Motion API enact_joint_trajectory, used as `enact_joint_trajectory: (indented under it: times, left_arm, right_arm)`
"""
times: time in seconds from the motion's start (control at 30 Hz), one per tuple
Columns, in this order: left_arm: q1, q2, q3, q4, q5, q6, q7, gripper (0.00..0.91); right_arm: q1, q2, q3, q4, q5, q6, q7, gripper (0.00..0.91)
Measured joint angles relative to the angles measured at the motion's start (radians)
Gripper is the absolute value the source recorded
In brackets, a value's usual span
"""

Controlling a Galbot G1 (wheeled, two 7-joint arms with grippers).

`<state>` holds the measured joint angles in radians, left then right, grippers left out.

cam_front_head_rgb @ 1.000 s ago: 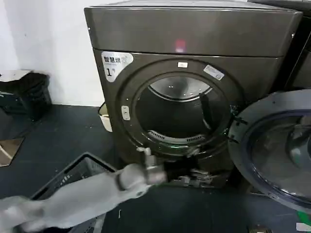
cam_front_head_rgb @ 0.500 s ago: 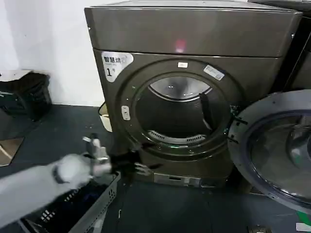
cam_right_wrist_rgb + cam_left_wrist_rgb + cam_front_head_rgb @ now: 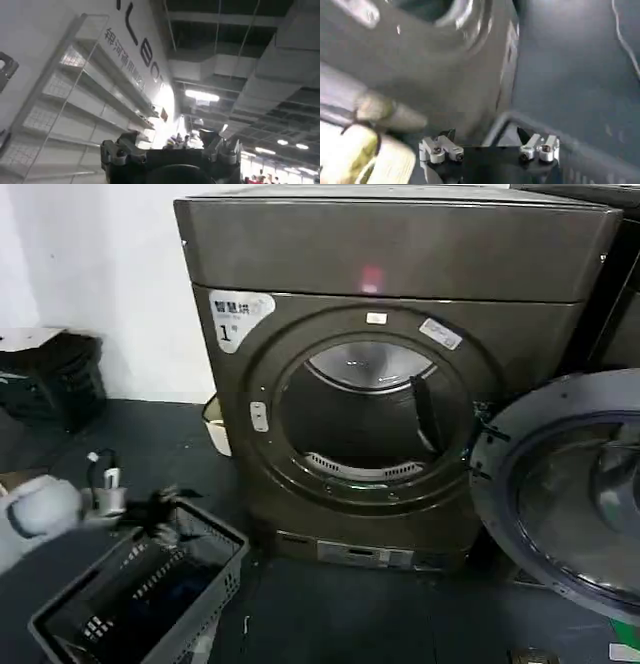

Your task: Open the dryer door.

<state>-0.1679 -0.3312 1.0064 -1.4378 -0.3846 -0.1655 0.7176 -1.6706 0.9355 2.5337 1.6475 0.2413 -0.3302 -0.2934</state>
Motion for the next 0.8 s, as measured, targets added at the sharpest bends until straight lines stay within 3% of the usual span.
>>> enact_joint_trajectory:
  times: [0.67,0.8]
  left_arm:
    - [-0.080,0.044,-0.015,0.095,0.283,-0.173,0.281,0.907]
    - [-0.093,0.043,-0.013,0.107,0.286,-0.182,0.287,0.907]
  right_arm:
    - [0.012,0.010,-0.027,-0.002,-0.023,0.001,-0.002,0.907]
    - [0.013,0.009,-0.029,-0.001,-0.025,-0.001,-0.002,0.907]
